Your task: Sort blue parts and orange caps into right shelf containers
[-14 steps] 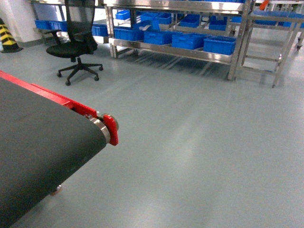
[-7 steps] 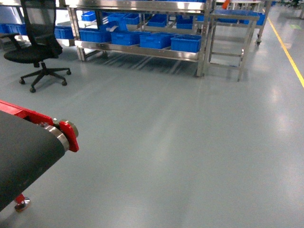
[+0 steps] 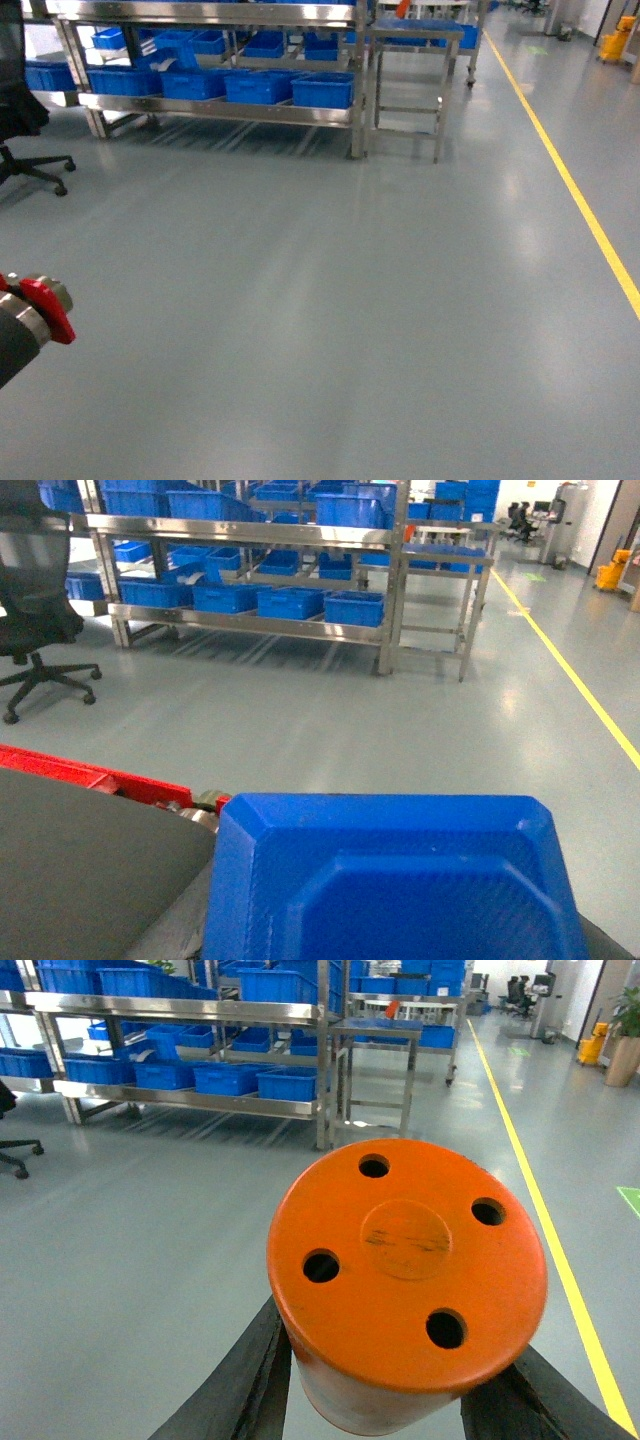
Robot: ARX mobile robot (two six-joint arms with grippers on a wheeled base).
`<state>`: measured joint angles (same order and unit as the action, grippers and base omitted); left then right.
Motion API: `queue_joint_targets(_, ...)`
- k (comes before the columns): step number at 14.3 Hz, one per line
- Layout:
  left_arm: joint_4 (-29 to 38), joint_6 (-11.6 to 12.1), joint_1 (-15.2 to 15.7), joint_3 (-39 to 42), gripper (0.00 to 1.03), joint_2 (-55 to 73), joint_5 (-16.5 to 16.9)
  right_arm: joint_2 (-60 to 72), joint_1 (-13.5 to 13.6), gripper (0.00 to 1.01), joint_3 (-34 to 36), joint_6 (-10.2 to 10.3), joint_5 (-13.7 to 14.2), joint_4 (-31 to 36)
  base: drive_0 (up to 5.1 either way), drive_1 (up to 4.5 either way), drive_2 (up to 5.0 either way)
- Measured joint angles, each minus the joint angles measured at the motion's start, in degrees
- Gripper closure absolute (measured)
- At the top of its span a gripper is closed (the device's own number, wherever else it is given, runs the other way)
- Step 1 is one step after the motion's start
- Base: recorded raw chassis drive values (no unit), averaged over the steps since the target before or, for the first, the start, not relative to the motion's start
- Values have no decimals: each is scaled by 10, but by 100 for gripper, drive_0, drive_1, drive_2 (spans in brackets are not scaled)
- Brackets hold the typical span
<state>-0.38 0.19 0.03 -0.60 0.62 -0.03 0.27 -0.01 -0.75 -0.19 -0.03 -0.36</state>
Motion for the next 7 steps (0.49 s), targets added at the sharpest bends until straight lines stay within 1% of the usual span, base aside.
queue_joint_targets(7, 0, 0, 0, 0, 60, 0, 0, 0, 0, 60, 0, 0, 0, 0, -166, -166, -166)
